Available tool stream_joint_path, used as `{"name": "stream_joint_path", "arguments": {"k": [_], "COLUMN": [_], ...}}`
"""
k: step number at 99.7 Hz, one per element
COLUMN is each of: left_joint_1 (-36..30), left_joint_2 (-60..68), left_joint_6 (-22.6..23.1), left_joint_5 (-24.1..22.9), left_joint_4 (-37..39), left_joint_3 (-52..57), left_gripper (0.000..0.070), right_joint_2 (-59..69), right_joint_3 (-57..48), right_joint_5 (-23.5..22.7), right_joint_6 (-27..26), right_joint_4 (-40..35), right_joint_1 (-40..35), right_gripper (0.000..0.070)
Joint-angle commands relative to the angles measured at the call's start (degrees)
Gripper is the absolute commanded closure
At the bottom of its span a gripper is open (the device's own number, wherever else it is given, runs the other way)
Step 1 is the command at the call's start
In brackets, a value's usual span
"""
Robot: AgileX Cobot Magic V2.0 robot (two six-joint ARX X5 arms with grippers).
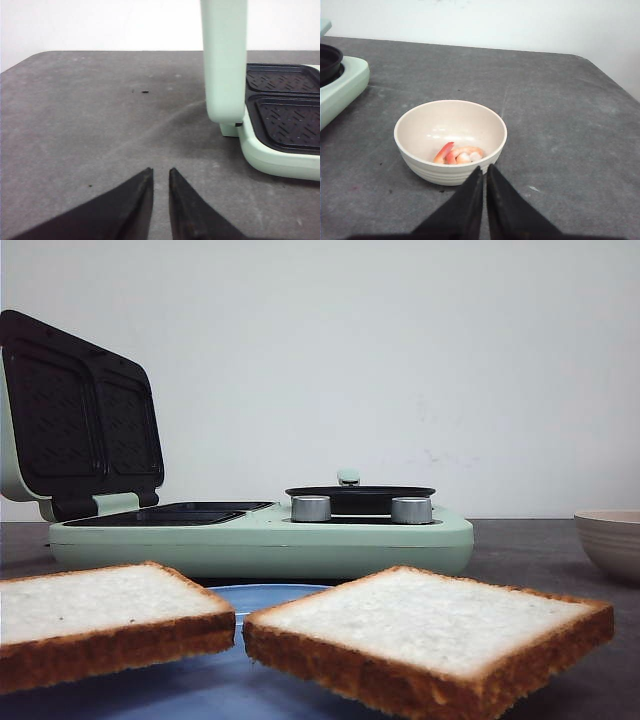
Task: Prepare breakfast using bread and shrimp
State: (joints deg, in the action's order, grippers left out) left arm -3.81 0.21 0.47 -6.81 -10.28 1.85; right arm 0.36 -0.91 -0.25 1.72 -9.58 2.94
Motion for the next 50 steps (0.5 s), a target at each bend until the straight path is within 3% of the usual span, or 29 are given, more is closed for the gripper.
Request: {"name": "stream_joint_path", "arguments": {"k": [1, 50], "left_joint_1": [-0.50, -1.99], "left_joint_2": [-0.02, -0.02], "left_joint_6": [0.15, 0.15], "left_joint_5": [-0.15, -0.26], "left_joint_4": [-0.48, -0.48], "left_joint_3": [-0.87, -0.87], "left_gripper": [0.0699, 0.0699], "right_joint_2": [-0.15, -0.15], "right_joint_3": [0.17, 0.17], "right_joint_5": [0.04, 0.07], "right_joint_6": [0.39, 0.39], "right_joint_4": [0.79, 0.79], "right_joint_1": [-0.07, -0.07], "right_gripper": [0.0698, 0.0698]}}
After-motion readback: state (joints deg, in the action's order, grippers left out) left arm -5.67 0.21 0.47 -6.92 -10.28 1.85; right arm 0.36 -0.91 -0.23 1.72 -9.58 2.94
